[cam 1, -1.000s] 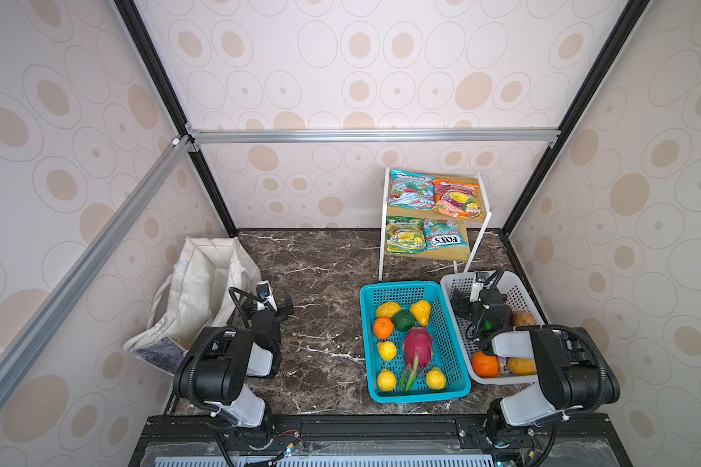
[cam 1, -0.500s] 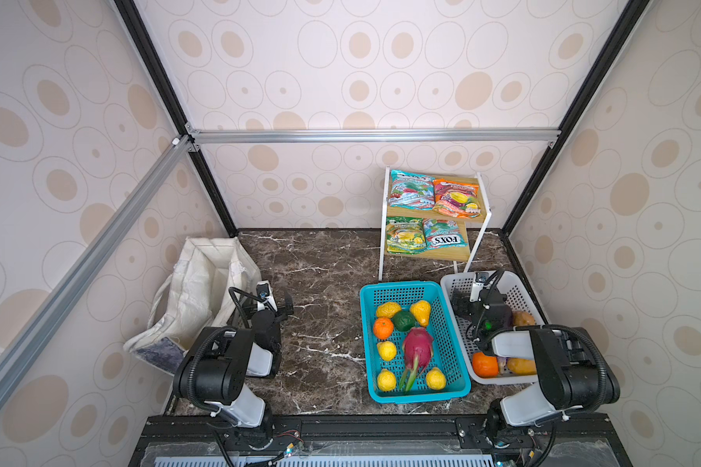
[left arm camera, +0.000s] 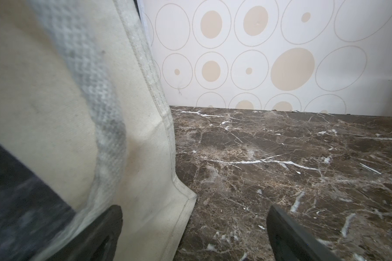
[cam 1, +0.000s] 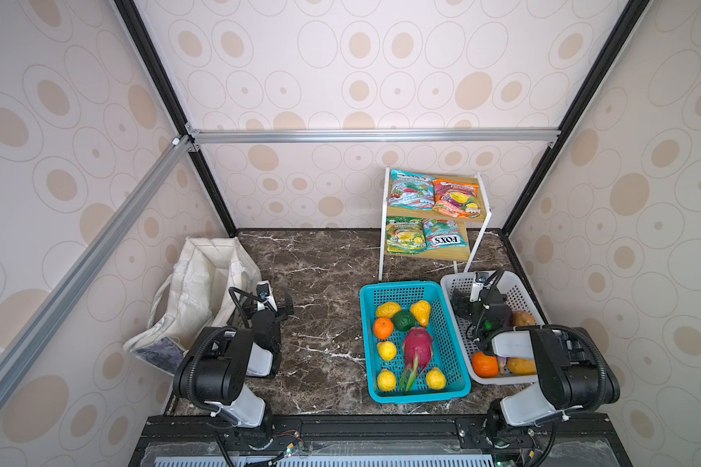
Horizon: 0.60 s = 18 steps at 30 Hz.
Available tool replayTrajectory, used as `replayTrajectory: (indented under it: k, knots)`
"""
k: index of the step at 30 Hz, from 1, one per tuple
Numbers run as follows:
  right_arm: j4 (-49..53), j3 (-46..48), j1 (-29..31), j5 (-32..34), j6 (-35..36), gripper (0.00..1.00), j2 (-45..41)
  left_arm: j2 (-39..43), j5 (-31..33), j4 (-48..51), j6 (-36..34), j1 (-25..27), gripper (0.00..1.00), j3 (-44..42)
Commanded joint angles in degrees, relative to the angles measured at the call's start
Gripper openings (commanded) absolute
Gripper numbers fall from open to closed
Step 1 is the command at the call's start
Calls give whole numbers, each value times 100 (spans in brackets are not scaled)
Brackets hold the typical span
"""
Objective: Place the food into the grocery bag and tie it
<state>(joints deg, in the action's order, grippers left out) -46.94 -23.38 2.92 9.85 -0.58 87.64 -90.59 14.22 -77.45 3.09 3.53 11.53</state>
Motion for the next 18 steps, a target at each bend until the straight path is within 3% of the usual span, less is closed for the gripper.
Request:
replayTrajectory:
  k: [1,4,6,10,15,18]
  knots:
    - [57,-53,46,-97,65,100,59,6,-31,-169,-116,-36,99,64]
    - [53,-42,47,-97,62,100,51,327,186,-76,-144,32,99,5]
    - [17,-71,50,-32,37,100,5,878,416,691,-173,99,99,184]
    - [1141,-356,55,-14,-11,100,-518,1542,536,1940,-114,328,99,668]
    - [2428,-802,59,-110,-147,100,-1274,1980,702,3552,-53,1199,99,1687]
    - [3267,-1159,59,-262,-364,100,-1861,2183,394,5103,668,1333,99,2692]
